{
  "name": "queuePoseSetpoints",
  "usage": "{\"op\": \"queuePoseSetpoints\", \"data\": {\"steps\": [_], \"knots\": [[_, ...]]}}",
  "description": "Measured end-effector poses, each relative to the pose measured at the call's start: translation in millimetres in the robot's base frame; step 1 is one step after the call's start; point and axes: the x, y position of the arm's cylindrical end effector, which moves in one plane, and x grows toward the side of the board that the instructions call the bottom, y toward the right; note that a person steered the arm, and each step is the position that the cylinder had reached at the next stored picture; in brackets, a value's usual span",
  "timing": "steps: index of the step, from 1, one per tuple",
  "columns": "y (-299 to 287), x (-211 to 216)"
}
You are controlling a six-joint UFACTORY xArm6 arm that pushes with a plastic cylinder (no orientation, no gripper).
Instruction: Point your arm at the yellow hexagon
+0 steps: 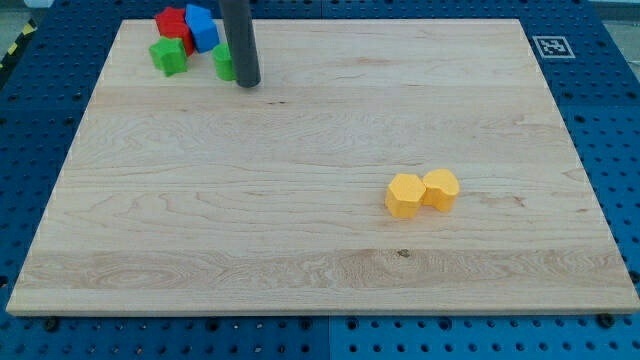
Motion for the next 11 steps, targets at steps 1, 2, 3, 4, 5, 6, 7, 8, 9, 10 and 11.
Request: {"op": "queuePoseSetpoints", "data": {"steps": [1,2,3,4,5,6,7,8,9,10,11], "knots": [[-13,-14],[-45,-17],[-47,-10],[-26,49],[-1,138],[51,221],[130,263],[209,262],[215,239],[212,205],[199,191]]}}
